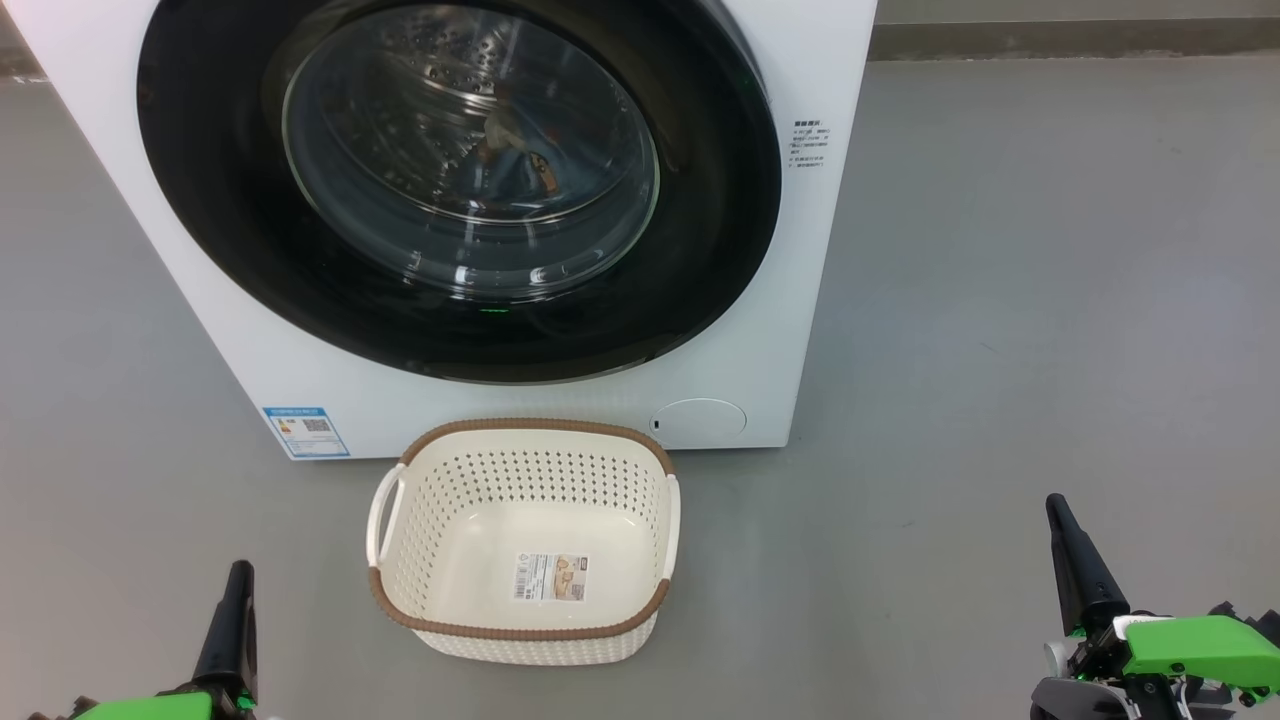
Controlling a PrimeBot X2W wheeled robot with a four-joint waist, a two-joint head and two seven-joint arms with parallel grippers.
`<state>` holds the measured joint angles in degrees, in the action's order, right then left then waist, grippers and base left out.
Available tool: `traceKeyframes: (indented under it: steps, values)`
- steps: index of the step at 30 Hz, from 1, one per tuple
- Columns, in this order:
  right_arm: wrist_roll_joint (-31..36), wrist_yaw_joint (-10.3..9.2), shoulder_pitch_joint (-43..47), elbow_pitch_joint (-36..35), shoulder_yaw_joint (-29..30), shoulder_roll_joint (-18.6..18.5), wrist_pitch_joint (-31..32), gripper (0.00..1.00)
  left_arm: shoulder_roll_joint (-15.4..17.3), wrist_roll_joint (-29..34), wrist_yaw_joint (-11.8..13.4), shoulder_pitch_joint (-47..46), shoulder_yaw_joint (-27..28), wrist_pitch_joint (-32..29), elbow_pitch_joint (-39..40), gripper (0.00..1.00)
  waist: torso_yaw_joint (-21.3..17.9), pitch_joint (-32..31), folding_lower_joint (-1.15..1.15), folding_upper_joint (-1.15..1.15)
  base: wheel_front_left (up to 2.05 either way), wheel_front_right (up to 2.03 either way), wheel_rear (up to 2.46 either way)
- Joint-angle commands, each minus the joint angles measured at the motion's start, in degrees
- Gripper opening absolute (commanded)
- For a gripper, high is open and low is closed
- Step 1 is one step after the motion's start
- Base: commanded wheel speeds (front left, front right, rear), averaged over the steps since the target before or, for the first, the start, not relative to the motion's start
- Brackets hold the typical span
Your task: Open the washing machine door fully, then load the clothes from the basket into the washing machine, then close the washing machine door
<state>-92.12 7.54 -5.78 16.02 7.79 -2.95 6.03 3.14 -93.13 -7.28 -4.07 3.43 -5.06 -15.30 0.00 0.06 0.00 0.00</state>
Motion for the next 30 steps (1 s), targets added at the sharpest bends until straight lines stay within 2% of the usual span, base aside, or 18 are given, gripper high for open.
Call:
traceKeyframes:
  steps: [1,30]
  values:
    - [-0.10,-0.05,-0.71,-1.74,-1.34,-0.04,0.40,0.00,0.64,-0.04,-0.21,-2.33,1.91,-0.47,1.03,0.00,0.00,0.00,0.00,0.00,0.00,0.00,0.00]
    - [-0.07,-0.05,-0.72,-1.74,-1.30,-0.01,0.43,0.00,0.47,0.17,-0.21,-2.35,2.15,-0.67,1.02,0.00,0.00,0.00,0.00,0.00,0.00,0.00,0.00]
